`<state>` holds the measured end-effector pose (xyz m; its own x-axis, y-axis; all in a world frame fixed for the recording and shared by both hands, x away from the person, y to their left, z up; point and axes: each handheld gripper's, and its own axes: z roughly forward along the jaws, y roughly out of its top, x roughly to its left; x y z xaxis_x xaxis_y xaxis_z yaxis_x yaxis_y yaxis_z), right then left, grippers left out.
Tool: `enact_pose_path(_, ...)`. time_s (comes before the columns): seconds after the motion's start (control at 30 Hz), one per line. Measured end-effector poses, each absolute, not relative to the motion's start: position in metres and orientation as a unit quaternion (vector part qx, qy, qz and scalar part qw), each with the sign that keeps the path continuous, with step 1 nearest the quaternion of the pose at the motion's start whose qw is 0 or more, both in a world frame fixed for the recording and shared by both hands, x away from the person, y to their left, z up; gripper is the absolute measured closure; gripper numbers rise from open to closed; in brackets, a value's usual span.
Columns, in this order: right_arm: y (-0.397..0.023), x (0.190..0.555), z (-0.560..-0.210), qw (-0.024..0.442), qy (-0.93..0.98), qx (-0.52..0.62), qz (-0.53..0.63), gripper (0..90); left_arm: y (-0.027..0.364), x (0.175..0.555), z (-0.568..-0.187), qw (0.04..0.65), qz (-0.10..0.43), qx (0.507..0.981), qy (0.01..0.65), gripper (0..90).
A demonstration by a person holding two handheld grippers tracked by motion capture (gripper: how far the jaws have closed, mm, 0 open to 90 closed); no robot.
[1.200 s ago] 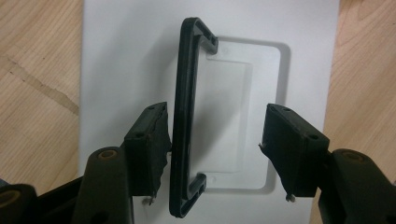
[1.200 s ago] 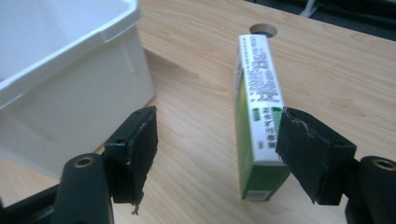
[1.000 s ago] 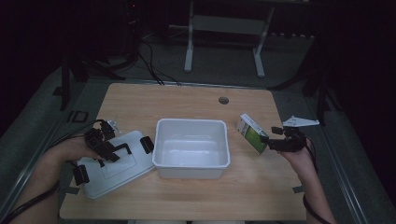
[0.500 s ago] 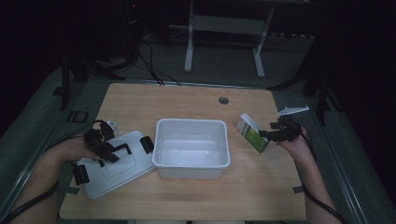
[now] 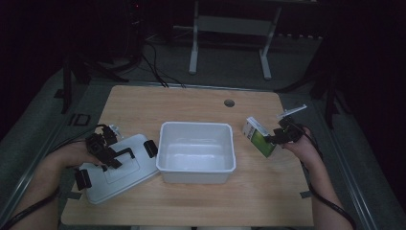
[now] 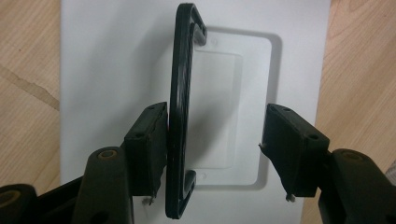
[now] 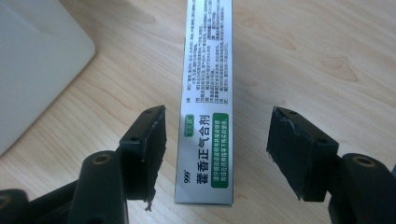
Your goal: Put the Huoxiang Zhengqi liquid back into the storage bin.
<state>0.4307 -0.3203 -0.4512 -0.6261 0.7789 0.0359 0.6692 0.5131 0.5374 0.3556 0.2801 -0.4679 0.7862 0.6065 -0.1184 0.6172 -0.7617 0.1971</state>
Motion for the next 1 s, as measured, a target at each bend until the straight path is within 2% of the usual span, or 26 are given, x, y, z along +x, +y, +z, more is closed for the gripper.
enact_pose_path(0.5,-0.309,0.443,-0.461,0.064,0.88,0.427,0.198,46.0,0.278,0.357,-0.47,0.104,-0.024,0.94,0.324,41.4)
enact_pose_path(1.0,-0.294,0.451,-0.469,0.051,0.898,0.418,0.125,59.1,0.277,0.358,-0.472,0.098,-0.025,0.94,0.326,41.5)
